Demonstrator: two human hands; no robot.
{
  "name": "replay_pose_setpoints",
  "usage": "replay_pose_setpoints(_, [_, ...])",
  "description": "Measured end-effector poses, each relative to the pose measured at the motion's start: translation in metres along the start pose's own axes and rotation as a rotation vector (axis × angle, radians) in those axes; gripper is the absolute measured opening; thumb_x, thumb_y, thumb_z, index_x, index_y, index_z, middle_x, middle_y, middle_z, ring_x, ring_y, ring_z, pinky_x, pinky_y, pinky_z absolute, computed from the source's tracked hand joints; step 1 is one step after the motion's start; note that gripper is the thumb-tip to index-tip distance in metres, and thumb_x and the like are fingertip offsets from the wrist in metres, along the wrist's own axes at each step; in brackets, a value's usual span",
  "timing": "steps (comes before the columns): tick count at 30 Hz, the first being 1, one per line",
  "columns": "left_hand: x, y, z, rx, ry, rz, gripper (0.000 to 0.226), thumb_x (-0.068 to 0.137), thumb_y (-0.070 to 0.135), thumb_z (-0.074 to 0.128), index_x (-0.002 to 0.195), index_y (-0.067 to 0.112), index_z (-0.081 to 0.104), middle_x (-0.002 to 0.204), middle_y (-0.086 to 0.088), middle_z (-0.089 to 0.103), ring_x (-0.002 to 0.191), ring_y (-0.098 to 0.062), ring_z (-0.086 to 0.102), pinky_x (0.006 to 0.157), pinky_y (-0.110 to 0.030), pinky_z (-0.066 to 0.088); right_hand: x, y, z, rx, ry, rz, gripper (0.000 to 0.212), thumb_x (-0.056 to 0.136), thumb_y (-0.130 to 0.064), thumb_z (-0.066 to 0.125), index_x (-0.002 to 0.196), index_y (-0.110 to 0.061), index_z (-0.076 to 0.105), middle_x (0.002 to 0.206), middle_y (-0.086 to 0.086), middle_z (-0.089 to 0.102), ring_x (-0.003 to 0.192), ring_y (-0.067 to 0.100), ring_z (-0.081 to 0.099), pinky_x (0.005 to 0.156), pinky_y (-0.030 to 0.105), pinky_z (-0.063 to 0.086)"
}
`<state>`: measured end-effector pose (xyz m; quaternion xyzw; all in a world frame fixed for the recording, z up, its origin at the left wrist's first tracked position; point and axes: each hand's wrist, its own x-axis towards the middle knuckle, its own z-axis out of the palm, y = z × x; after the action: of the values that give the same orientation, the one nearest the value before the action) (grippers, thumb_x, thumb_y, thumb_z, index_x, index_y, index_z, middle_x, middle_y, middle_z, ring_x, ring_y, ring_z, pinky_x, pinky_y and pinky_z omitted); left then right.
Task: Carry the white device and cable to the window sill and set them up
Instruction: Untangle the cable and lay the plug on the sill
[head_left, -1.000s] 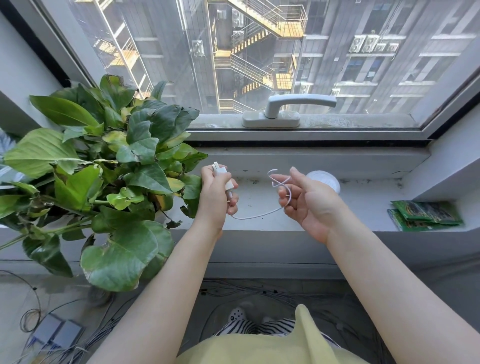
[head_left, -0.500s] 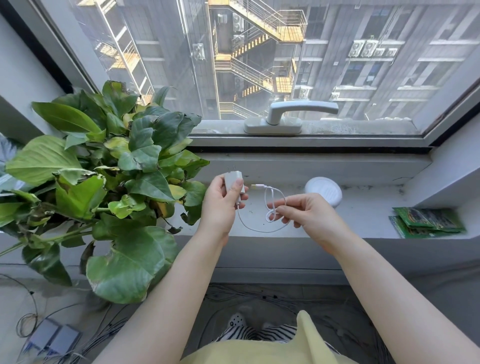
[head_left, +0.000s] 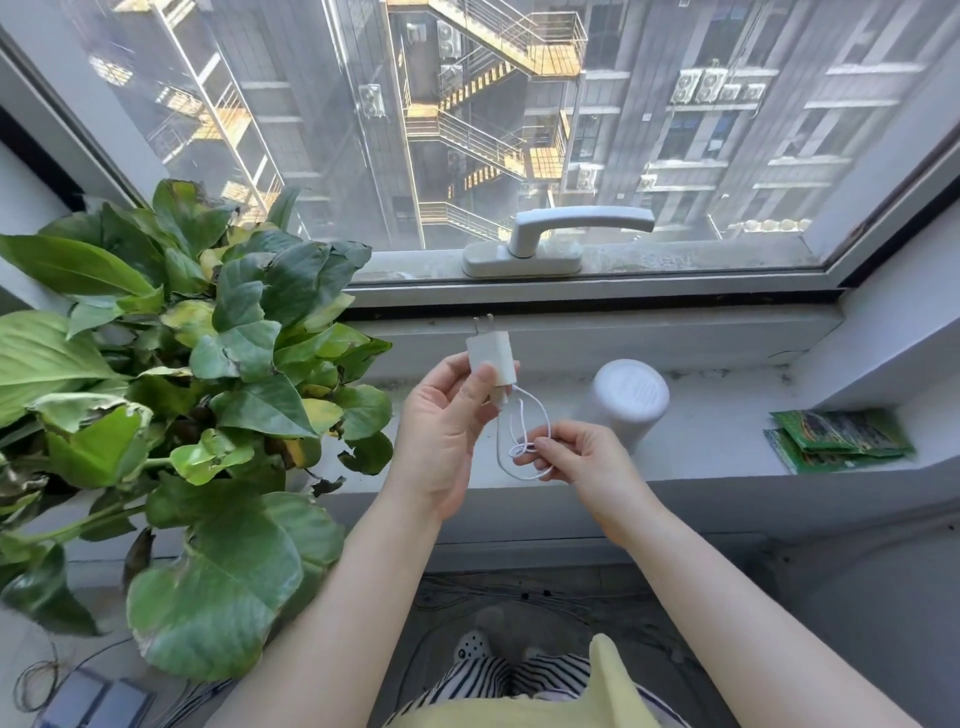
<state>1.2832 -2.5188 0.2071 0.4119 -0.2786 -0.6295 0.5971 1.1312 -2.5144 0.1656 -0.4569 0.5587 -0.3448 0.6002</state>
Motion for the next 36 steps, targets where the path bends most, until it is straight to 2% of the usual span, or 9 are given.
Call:
replay_pose_setpoints(9, [0.024, -0.046, -0.017, 0.391, 0.359, -0.144, 0.028, 0.082, 0.012, 0.071, 0.108, 0.005, 0.067, 0.088, -0.004, 0.070, 0.077, -0.012, 0.064, 0.066, -0.015, 0.053, 0.019, 0.011, 0.012, -0.011, 0.076, 0.052, 0.020, 0.093, 0.002, 0.049, 0.099, 0.010, 0.067, 0.072, 0.009, 0.065, 0.054, 0.000, 0.058, 0.058, 0.012, 0.047])
replay_pose_setpoints(13, [0.033, -0.054, -0.019, 0.439, 0.441, -0.136, 0.021, 0.078, 0.017, 0.074, 0.099, 0.013, 0.069, 0.089, -0.002, 0.071, 0.082, -0.015, 0.066, 0.083, -0.028, 0.053, 0.028, 0.012, 0.014, -0.143, 0.105, 0.035, 0.019, 0.091, 0.000, 0.051, 0.088, -0.003, 0.070, 0.072, 0.004, 0.068, 0.066, 0.009, 0.061, 0.059, 0.014, 0.045])
replay_pose_setpoints(17, [0.039, -0.057, -0.022, 0.494, 0.471, -0.131, 0.019, 0.078, 0.022, 0.075, 0.096, 0.017, 0.070, 0.088, 0.000, 0.072, 0.084, -0.016, 0.068, 0.082, -0.027, 0.053, 0.033, 0.010, 0.017, -0.398, 0.118, -0.036, 0.018, 0.089, -0.009, 0.056, 0.086, -0.012, 0.073, 0.080, -0.001, 0.068, 0.074, 0.008, 0.061, 0.065, 0.013, 0.041])
replay_pose_setpoints(22, [0.039, -0.058, -0.031, 0.585, 0.477, -0.104, 0.029, 0.078, 0.028, 0.074, 0.103, 0.014, 0.072, 0.090, 0.001, 0.072, 0.085, -0.013, 0.067, 0.081, -0.026, 0.053, 0.034, 0.016, 0.025, -0.796, 0.228, -0.139, 0.033, 0.090, -0.016, 0.057, 0.122, -0.012, 0.062, 0.103, 0.013, 0.055, 0.103, 0.033, 0.049, 0.087, 0.033, 0.037])
replay_pose_setpoints(24, [0.037, -0.057, -0.032, 0.615, 0.469, -0.089, 0.028, 0.079, 0.029, 0.073, 0.102, 0.015, 0.071, 0.089, 0.003, 0.072, 0.084, -0.011, 0.067, 0.080, -0.023, 0.051, 0.030, 0.020, 0.029, -0.850, 0.241, -0.189, 0.051, 0.091, -0.014, 0.056, 0.140, -0.010, 0.044, 0.116, 0.015, 0.051, 0.111, 0.033, 0.044, 0.094, 0.035, 0.036])
replay_pose_setpoints(27, [0.036, -0.057, -0.030, 0.646, 0.448, -0.079, 0.019, 0.079, 0.028, 0.073, 0.096, 0.020, 0.070, 0.084, 0.008, 0.069, 0.082, -0.007, 0.066, 0.076, -0.019, 0.050, 0.025, 0.026, 0.032, -0.892, 0.258, -0.258, 0.056, 0.094, -0.010, 0.050, 0.146, -0.006, 0.031, 0.128, 0.016, 0.046, 0.117, 0.032, 0.042, 0.099, 0.034, 0.036])
replay_pose_setpoints(30, [0.037, -0.057, -0.026, 0.691, 0.425, -0.079, 0.017, 0.080, 0.029, 0.072, 0.095, 0.021, 0.069, 0.081, 0.011, 0.068, 0.078, -0.004, 0.064, 0.071, -0.018, 0.051, 0.028, 0.026, 0.032, -0.552, 0.294, -0.078, 0.043, 0.097, -0.034, 0.040, 0.133, -0.011, 0.046, 0.125, 0.013, 0.049, 0.117, 0.030, 0.047, 0.097, 0.036, 0.039])
replay_pose_setpoints(32, [0.038, -0.057, -0.026, 0.734, 0.418, -0.079, 0.019, 0.080, 0.029, 0.072, 0.096, 0.019, 0.070, 0.082, 0.007, 0.069, 0.077, -0.007, 0.065, 0.071, -0.020, 0.053, 0.031, 0.023, 0.033, -0.252, 0.335, 0.038, 0.051, 0.093, -0.054, 0.034, 0.114, -0.011, 0.052, 0.117, 0.016, 0.055, 0.110, 0.033, 0.053, 0.093, 0.044, 0.044])
replay_pose_setpoints(36, [0.038, -0.060, -0.027, 0.876, 0.395, -0.034, 0.022, 0.078, 0.030, 0.073, 0.094, 0.015, 0.070, 0.078, 0.003, 0.069, 0.072, -0.008, 0.063, 0.068, -0.020, 0.050, 0.031, 0.023, 0.033, -0.231, 0.330, 0.051, 0.052, 0.090, -0.059, 0.035, 0.105, -0.012, 0.051, 0.110, 0.018, 0.058, 0.103, 0.036, 0.056, 0.089, 0.050, 0.047])
